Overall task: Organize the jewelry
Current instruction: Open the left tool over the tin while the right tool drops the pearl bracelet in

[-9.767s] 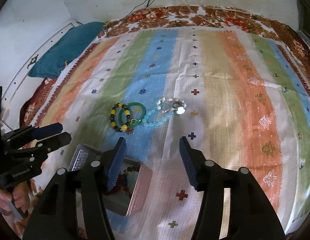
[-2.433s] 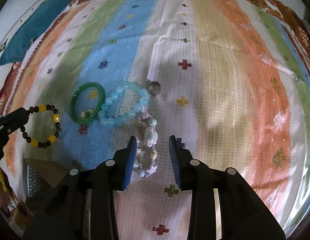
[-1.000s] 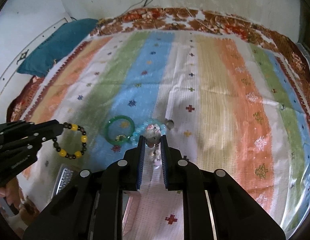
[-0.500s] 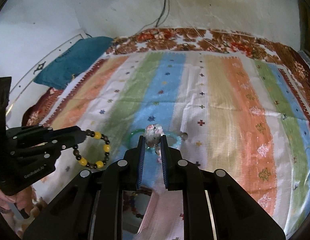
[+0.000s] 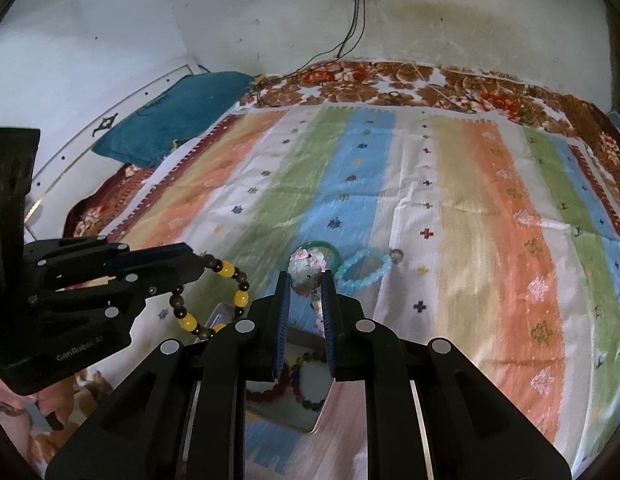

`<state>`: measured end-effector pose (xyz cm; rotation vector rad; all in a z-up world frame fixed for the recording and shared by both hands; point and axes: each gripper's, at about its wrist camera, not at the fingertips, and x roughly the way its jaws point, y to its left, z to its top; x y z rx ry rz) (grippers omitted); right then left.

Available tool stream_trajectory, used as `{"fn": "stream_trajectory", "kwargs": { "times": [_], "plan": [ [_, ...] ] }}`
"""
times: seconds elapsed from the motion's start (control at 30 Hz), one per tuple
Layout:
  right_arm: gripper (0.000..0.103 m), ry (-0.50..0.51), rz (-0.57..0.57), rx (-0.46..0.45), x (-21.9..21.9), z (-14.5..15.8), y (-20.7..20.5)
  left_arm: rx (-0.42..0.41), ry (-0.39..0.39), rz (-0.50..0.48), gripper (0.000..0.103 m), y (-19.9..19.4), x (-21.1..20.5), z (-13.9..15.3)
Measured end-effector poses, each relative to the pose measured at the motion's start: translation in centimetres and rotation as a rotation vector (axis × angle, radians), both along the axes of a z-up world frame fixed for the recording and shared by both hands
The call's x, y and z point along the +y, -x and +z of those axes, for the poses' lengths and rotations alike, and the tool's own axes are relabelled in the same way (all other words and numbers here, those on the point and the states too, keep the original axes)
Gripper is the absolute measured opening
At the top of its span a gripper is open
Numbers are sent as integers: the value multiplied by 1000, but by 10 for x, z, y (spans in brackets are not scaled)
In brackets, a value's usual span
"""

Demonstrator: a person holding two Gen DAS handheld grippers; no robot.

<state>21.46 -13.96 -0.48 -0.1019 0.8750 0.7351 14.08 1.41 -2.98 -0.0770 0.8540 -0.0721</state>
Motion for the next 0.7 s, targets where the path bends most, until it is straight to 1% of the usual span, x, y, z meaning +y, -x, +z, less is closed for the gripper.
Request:
{"fn": "stream_trajectory", "kwargs": {
  "times": [0.2,0.4,0.5,0.57,0.6,0.63,0.7],
  "plan": [
    [16,-6,7,25,-4,-6,9,-5,-6,-5,12,8,-3,0],
    [16,-5,21,48,-4,-9,13,-1,25,-22,12,13,-5,0],
    [17,-9,14,80,-4,-13,10,12,25,-22,12,12,-7,-1],
    [28,-7,4,97,-5,-17,6,20,16,-14,22,11,-7,-2],
    [40,-4,-1,100,-5,-18,5,20,8,-7,24,10,-6,-3],
    [43,-1,-8,101,-6,-18,4,21,4,2,27,10,-5,-3],
    [43,4,-15,100,-7,-19,3,25,6,20,32,9,0,-5]
  ]
}}
